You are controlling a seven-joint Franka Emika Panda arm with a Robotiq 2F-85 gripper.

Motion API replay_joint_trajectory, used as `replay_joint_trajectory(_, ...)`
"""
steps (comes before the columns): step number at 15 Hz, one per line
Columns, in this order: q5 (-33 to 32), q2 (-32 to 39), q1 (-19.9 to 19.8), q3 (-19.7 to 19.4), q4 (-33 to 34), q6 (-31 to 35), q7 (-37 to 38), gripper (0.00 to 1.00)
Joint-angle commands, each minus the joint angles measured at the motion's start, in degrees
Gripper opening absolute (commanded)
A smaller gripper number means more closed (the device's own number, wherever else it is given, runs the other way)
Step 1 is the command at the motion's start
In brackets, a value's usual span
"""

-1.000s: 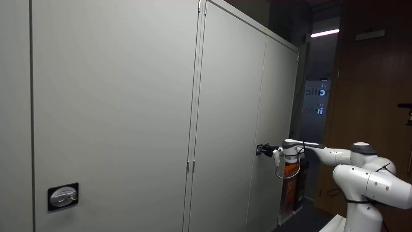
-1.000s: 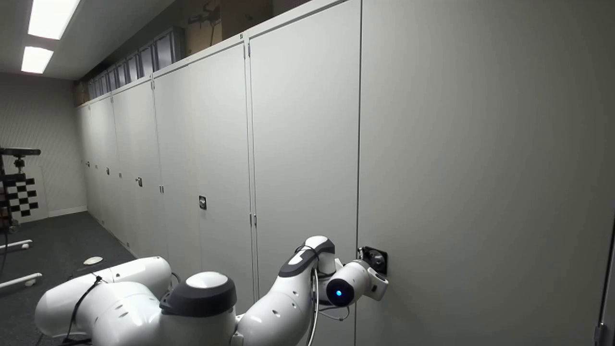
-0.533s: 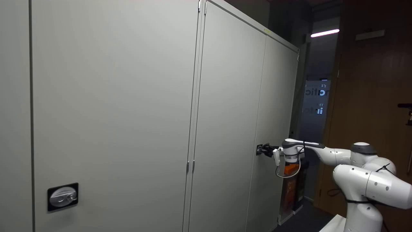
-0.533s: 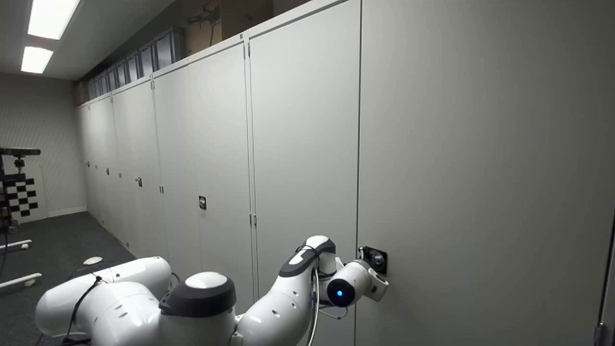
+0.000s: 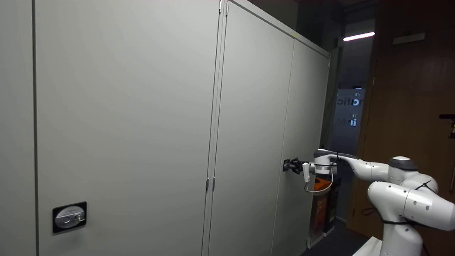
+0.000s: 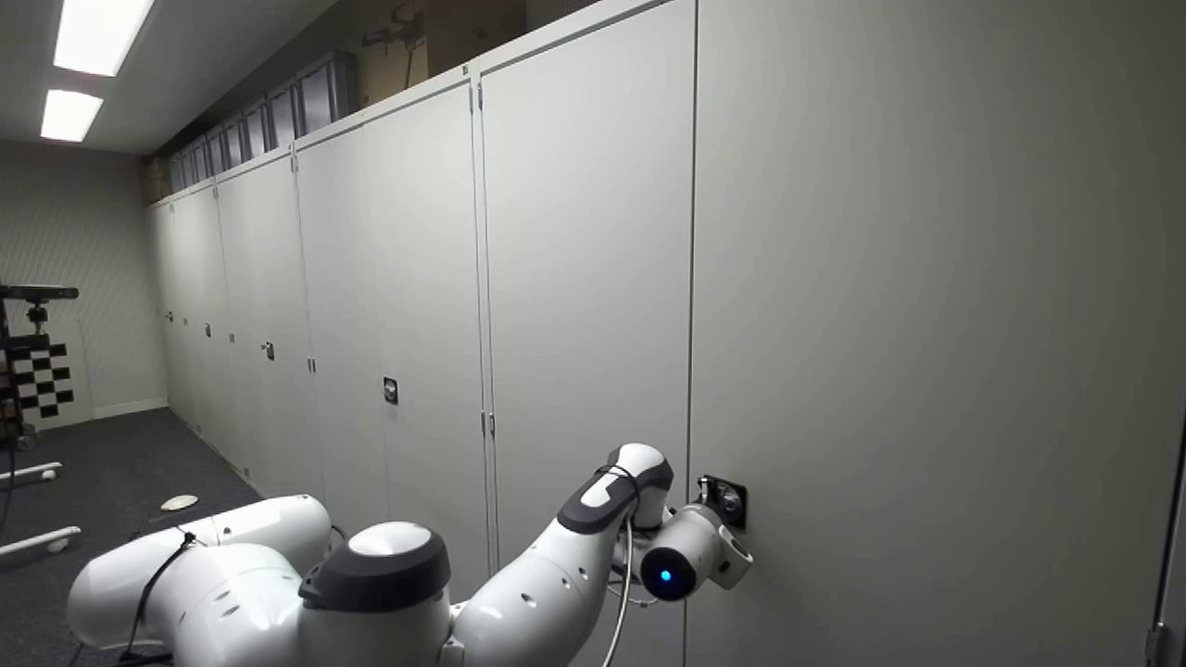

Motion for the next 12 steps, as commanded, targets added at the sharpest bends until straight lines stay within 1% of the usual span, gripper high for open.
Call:
replay_joint_trajectory(1, 12.86, 0.0, -1.38, 5.47, 1.92, -6.07, -8.17, 0.08)
replay_joint_trajectory(4, 23.19, 0.0, -0.92, 4.69, 4.42, -9.95, -16.31, 0.08)
replay_joint_trajectory(6, 28.5, 0.0, -0.62, 3.94, 5.52, -12.33, -20.48, 0.08)
replay_joint_trajectory(8, 32.34, 0.0, -0.57, 3.31, 6.01, -14.13, -23.43, 0.08)
replay_joint_trajectory(12, 36.54, 0.0, -0.73, 2.71, 6.29, -16.33, -25.95, 0.08)
